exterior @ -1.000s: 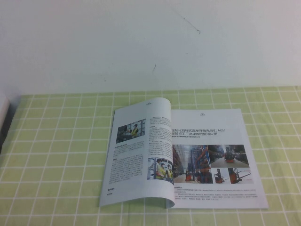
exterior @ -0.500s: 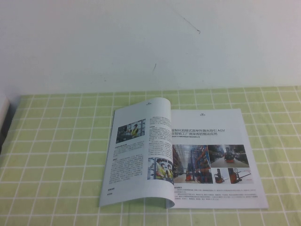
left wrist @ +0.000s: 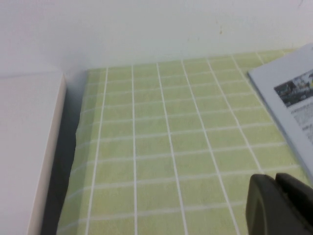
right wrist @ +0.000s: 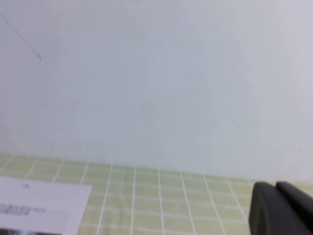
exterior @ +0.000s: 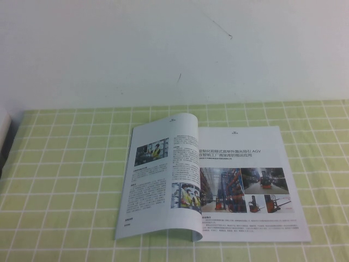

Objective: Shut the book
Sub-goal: 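Close the open booklet and leave it lying on the table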

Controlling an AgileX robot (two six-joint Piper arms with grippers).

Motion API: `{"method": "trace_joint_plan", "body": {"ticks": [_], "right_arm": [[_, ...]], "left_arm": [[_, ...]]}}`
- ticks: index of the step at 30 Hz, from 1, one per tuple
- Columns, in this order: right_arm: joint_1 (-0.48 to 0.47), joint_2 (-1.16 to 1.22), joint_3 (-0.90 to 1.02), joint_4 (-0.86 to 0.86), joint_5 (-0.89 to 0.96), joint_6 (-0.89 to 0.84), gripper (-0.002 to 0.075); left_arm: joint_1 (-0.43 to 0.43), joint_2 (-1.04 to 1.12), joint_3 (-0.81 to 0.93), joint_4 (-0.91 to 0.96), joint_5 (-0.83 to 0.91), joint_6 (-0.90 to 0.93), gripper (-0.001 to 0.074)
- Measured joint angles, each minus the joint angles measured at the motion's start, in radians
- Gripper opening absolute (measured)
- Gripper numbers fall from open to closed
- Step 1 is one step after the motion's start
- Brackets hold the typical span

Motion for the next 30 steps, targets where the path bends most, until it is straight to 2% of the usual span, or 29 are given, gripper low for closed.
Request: {"method": "trace_joint_plan", "body": {"ticks": [4, 11, 17, 25, 28, 30], "right_arm": [[0.000, 0.000, 0.000, 0.013, -0.104, 0.000, -0.0002], [0.000, 0.000, 0.000, 0.013, -0.349, 0.022, -0.0002], [0.000, 0.000, 0.000, 0.015, -0.502, 0.042, -0.0002], [0.000, 0.000, 0.000, 0.024, -0.530, 0.044, -0.0002], [0.000, 0.000, -0.032, -0.016, -0.429, 0.038, -0.0002], [0.000, 0.000, -0.096, -0.062, -0.306, 0.037, -0.0002]], "left_arm": [[0.000, 0.000, 0.000, 0.003, -0.187, 0.001, -0.0001], [0.000, 0.000, 0.000, 0.008, -0.635, 0.004, -0.0002], [0.000, -0.002, 0.000, 0.012, -0.899, 0.004, -0.0002], [0.000, -0.002, 0.000, -0.007, -0.980, 0.006, -0.0002], [0.000, -0.002, 0.000, -0.129, -0.954, 0.018, -0.0002], [0.000, -0.002, -0.027, -0.225, -0.849, 0.043, -0.0002]]}}
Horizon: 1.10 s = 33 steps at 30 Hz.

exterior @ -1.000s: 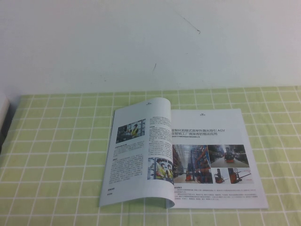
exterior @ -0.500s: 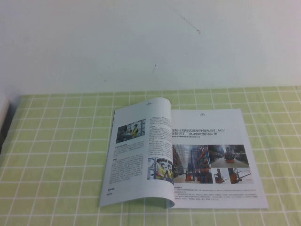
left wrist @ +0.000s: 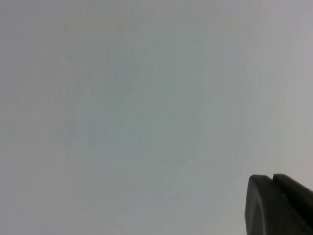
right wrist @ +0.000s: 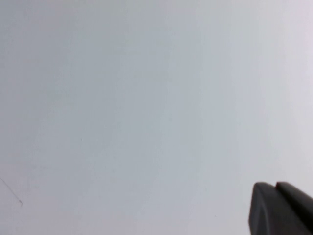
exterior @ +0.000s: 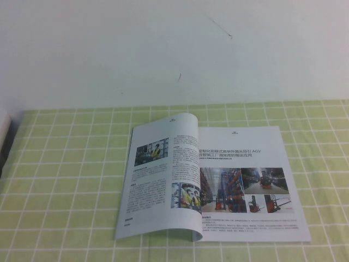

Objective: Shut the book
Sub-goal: 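Close the open booklet and leave it lying on the table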

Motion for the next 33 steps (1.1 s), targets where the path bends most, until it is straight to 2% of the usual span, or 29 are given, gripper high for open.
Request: {"method": "trace_joint_plan", "body": {"ticks": [6, 10, 15, 21, 29, 33], "right_arm": [[0.000, 0.023, -0.247, -0.074, 0.385, -0.005, -0.0002], [0.000, 0.130, -0.408, -0.075, 0.600, -0.007, -0.0001], [0.000, 0.349, -0.590, 0.015, 0.903, -0.045, -0.0002], [0.000, 0.608, -0.666, 0.285, 1.091, -0.293, -0.0002], [0.000, 0.937, -0.670, 0.701, 1.107, -0.673, -0.0002], [0.017, 1.141, -0.670, 0.808, 1.089, -0.783, -0.0002]], "left_arm": [[0.000, 0.043, -0.264, -0.140, 0.468, 0.217, -0.0002], [0.000, 0.203, -0.427, -0.118, 0.705, 0.335, -0.0002], [0.000, 0.459, -0.579, -0.089, 0.945, 0.358, -0.0003], [0.000, 0.774, -0.614, -0.213, 1.005, 0.307, -0.0003], [0.000, 1.144, -0.670, -0.429, 1.080, 0.380, -0.0003], [0.000, 1.302, -0.725, -0.526, 1.103, 0.452, -0.0003]]}}
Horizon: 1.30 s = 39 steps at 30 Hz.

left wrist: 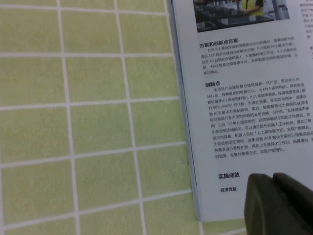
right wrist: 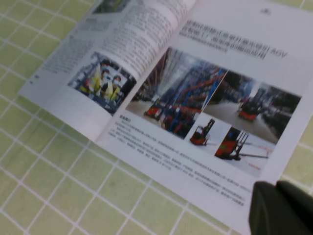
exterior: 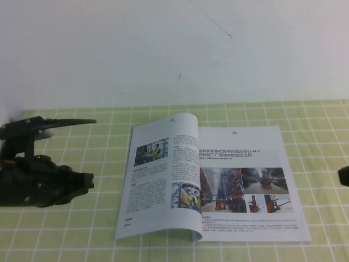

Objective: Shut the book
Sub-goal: 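Close the open booklet and leave it lying on the table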

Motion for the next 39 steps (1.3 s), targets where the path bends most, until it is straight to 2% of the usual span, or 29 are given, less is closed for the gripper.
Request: {"method": "trace_joint_plan", "body": {"ticks": [4, 8, 11, 19, 27, 34, 39], "right_arm": [[0.074, 0.177, 0.000, 0.020, -0.067, -0.023, -0.0002], [0.184, 0.329, -0.002, 0.026, -0.216, -0.027, -0.0002], [0.225, 0.441, -0.002, 0.026, -0.312, -0.031, -0.0001], [0.232, 0.647, -0.012, 0.033, -0.419, -0.045, -0.0001], [0.232, 0.667, -0.030, 0.049, -0.400, -0.053, -0.0001], [0.232, 0.669, -0.030, 0.050, -0.396, -0.054, -0.0001], [0.232, 0.671, -0.030, 0.051, -0.392, -0.054, -0.0001]], "left_arm": [[0.000, 0.093, -0.052, -0.036, 0.016, 0.031, -0.0003], [0.000, 0.160, -0.098, -0.050, 0.017, 0.046, -0.0003], [0.000, 0.187, -0.122, -0.062, 0.010, 0.057, -0.0003], [-0.017, 0.244, -0.136, -0.069, -0.067, 0.071, -0.0003], [-0.134, 0.342, -0.136, -0.071, -0.275, 0.197, -0.0003], [-0.151, 0.462, -0.140, -0.071, -0.380, 0.218, -0.0003], [-0.172, 0.518, -0.144, -0.110, -0.367, 0.219, -0.0003]]}}
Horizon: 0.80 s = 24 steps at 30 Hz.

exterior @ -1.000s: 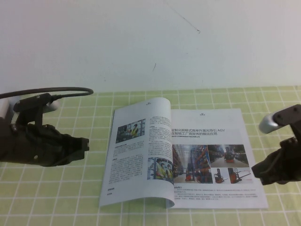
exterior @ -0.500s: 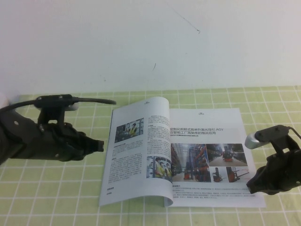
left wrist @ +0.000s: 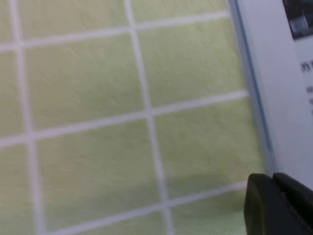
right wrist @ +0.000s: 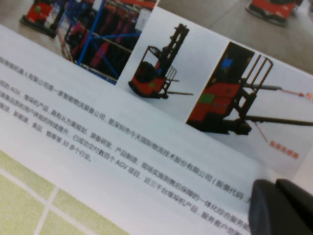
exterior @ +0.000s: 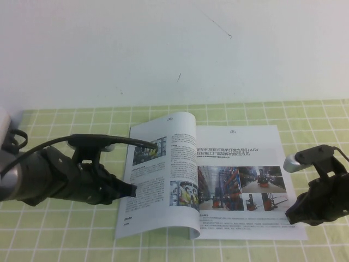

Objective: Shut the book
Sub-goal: 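Close the open booklet and leave it lying on the table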

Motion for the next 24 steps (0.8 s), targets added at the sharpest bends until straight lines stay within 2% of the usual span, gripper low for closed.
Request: {"method": "trace_joint_plan", "body": {"ticks": [4, 8, 15, 19, 24], "right_arm": [[0.000, 0.000, -0.002, 0.000, 0.002, -0.003, -0.0001], [0.000, 0.000, -0.002, 0.004, 0.006, -0.003, -0.0001], [0.000, 0.003, -0.002, 0.044, 0.012, -0.003, -0.0001], [0.000, 0.003, -0.002, 0.056, 0.016, -0.005, -0.0001], [0.000, 0.004, -0.002, 0.056, 0.016, -0.011, -0.0001]], "left_arm": [[-0.056, 0.009, -0.002, -0.058, 0.026, 0.000, -0.0003], [-0.153, 0.011, -0.027, -0.115, 0.073, 0.004, -0.0003], [-0.318, 0.052, -0.167, -0.236, 0.109, 0.069, -0.0003], [-0.342, 0.108, -0.286, -0.306, 0.165, 0.084, -0.0003], [-0.342, 0.135, -0.437, -0.326, 0.348, 0.116, -0.0003]]}}
